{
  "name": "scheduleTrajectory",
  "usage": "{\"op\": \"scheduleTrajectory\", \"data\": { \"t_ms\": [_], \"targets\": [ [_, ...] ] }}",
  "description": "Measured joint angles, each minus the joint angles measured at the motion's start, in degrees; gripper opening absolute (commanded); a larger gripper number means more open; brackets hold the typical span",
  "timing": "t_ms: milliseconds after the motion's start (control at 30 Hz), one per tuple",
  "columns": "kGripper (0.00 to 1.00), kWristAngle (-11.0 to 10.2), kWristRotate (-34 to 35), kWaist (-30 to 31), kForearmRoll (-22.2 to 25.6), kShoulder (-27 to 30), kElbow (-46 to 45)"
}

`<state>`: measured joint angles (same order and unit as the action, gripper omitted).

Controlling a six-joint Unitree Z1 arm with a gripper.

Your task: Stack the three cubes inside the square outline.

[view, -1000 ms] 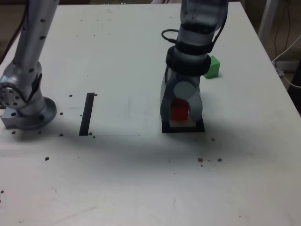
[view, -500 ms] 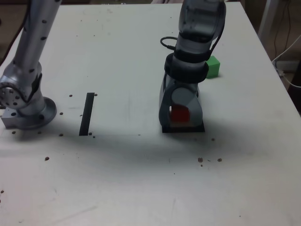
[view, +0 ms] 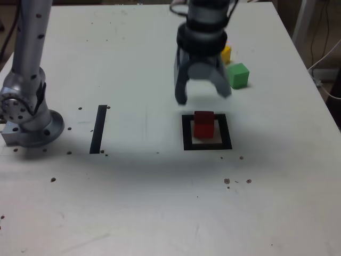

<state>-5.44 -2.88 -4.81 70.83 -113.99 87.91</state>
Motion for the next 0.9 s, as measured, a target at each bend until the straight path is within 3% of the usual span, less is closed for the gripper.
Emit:
{"op": "scheduleTrajectory", "data": {
  "t_ms": [300, 900],
  "targets": [
    [0.99, -1.18, -4.62, -10.06, 5.56, -1.56, 8.76],
    [0.99, 4.87, 0.49, -24.17, 17.03, -20.10, 37.83]
  ]
}}
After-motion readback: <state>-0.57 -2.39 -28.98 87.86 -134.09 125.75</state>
